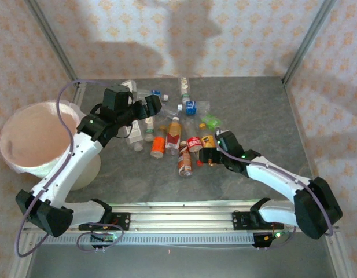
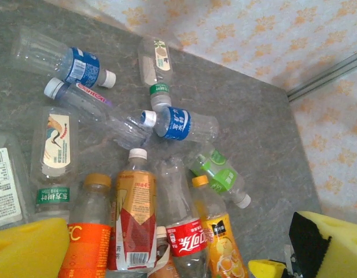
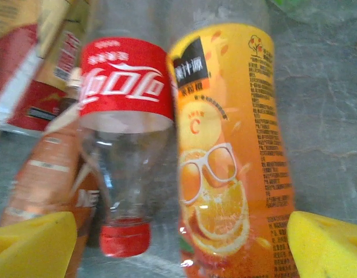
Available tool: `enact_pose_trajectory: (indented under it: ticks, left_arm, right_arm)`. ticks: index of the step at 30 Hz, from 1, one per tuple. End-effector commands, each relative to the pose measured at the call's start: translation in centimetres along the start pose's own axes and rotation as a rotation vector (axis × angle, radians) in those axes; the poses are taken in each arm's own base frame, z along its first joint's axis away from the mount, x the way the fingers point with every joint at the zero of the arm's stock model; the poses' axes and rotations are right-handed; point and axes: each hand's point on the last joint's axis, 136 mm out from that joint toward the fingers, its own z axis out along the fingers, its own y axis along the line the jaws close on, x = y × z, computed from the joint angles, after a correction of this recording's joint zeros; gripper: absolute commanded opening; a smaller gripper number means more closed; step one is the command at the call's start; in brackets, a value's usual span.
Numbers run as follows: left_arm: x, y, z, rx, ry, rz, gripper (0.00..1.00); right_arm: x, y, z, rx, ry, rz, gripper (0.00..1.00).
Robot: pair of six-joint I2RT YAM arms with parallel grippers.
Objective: Put the plastic bottles in the bin
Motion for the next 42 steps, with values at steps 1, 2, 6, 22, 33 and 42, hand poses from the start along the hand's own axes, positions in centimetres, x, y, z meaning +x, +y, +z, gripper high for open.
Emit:
enact_pose_trajectory:
  ticks: [1,2,6,22,33,42]
  left_arm:
    - [-1.3,0.1,-0.8,-0.027,-0.06,0.006,1.0]
    - [-1.2,0.4,-0.8,-0.04,-0.061,0.006,1.0]
    - [-0.9,1.2,-0.7,-0.074,-0.06,0.009,1.0]
    - [0.0,2.1,0.2,-0.111,-0.017,0.018,1.0]
    - [0.5,1.8,1.1,-0.098,0.01,0.012,1.0]
    - [1.1,0.1,1.8,0.009,0.036,0.008,1.0]
  right_arm:
    - [-1.0,-2.3,-0.5,0.137,-0.058,0.005,0.93]
    - [-0.8,-2.1,-0.5,0.124,-0.052,-0.004,0.92]
    - [0.2,-0.2,-0.5,0.037,0.016,-0.083,0.92]
    - [1.1,-2.4,2.3,0.216,0.061,-0.114,0.77]
    - [0.3,-2.3,0.7,0.205,0.015,-0.105,0.6]
    - [-3.4,0.2,-3.9,0.101,-0.14,-0.14,0.52]
